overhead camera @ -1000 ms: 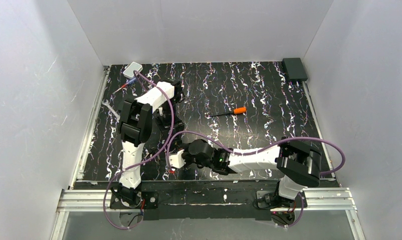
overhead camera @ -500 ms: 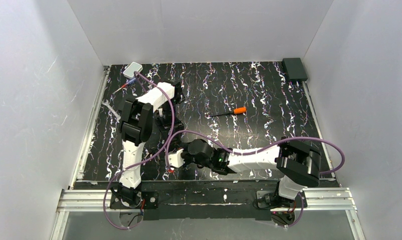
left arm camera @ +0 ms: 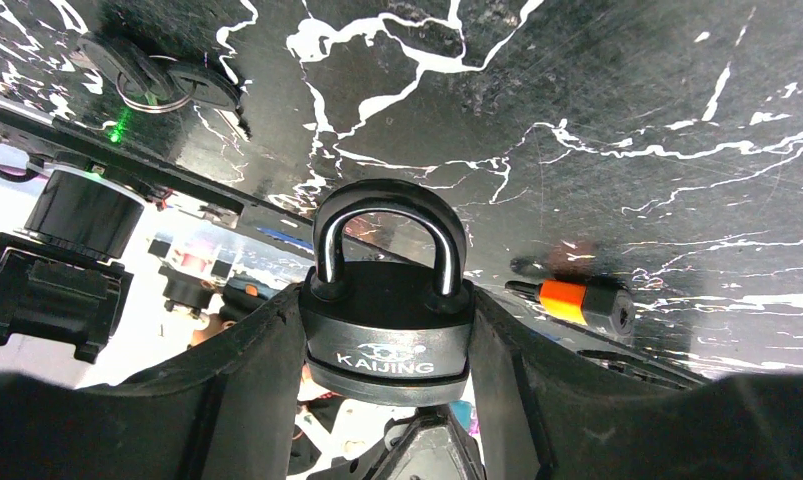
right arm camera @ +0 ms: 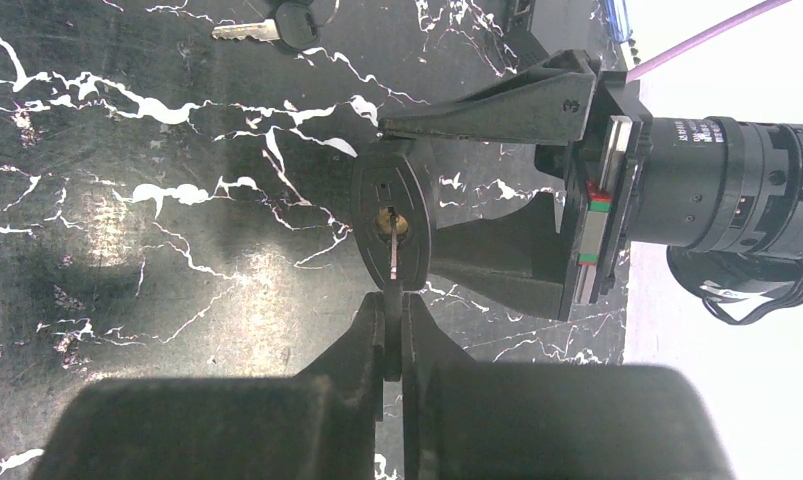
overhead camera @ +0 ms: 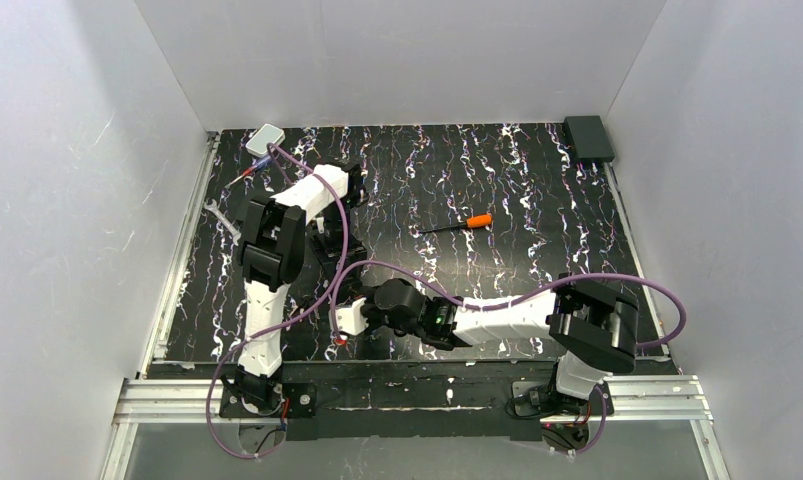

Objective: Unlock with the key

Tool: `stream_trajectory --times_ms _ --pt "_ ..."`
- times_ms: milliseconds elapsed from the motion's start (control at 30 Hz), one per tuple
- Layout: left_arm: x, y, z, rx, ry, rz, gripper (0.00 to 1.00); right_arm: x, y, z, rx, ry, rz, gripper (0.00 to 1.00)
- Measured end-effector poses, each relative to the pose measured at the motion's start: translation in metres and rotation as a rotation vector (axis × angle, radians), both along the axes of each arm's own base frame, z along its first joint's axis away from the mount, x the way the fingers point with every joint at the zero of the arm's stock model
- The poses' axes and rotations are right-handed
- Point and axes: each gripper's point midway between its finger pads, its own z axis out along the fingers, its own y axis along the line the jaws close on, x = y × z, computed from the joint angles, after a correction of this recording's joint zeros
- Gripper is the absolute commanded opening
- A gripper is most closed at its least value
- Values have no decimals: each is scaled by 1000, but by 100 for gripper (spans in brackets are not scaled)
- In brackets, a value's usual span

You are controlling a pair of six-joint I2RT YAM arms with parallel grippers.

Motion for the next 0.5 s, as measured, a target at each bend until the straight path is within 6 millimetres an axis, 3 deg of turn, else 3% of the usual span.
stream_trajectory --times_ms 500 --pt "0 3 -5 10 14 9 0 3 3 -5 -4 -1 -21 1"
